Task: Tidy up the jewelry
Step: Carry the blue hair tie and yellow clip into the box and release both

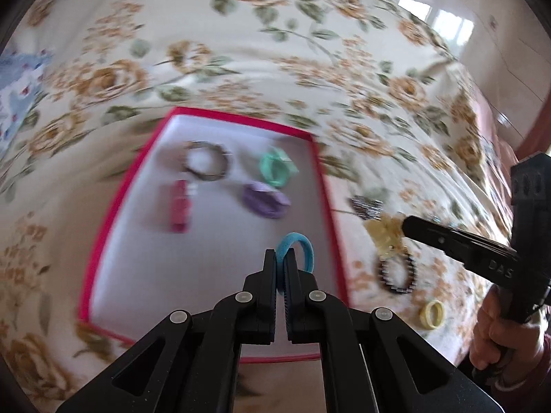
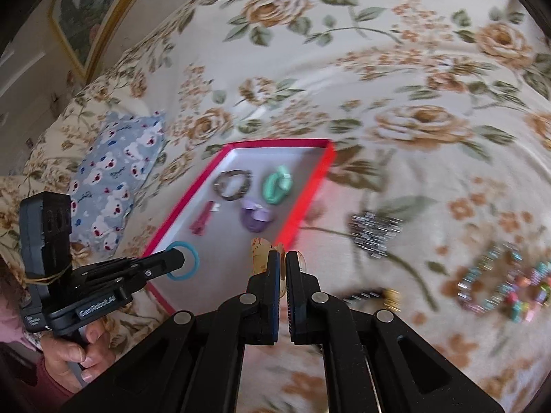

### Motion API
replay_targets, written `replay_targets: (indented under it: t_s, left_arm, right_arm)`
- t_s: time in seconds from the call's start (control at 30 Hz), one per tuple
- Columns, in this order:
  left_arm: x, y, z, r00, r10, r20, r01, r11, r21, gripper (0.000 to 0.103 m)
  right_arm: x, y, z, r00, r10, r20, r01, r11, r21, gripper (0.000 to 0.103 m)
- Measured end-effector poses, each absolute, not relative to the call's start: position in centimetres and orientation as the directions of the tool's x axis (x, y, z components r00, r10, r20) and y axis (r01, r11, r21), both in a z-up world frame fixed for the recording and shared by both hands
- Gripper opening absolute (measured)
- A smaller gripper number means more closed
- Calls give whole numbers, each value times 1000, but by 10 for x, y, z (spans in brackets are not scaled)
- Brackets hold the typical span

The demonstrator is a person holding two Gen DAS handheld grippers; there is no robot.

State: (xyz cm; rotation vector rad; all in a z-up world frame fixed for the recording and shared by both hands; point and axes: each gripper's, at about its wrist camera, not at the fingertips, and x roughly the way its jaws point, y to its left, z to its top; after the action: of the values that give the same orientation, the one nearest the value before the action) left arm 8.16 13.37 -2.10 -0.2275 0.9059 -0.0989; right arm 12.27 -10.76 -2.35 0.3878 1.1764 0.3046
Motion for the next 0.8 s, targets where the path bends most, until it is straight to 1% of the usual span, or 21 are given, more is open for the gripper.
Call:
replay_targets:
  t_s: [0.33, 0.8]
  left_arm:
    - [85, 180, -33, 601, -107, -792, -149, 959, -242, 3]
    - [132, 190, -66, 543, -75, -836, -207, 953, -221, 3]
  right_arm:
    - [151, -52, -52, 295, 483, -824, -92, 873, 479, 3]
    - [171, -37, -84, 245, 462, -853, -95, 886, 453, 3]
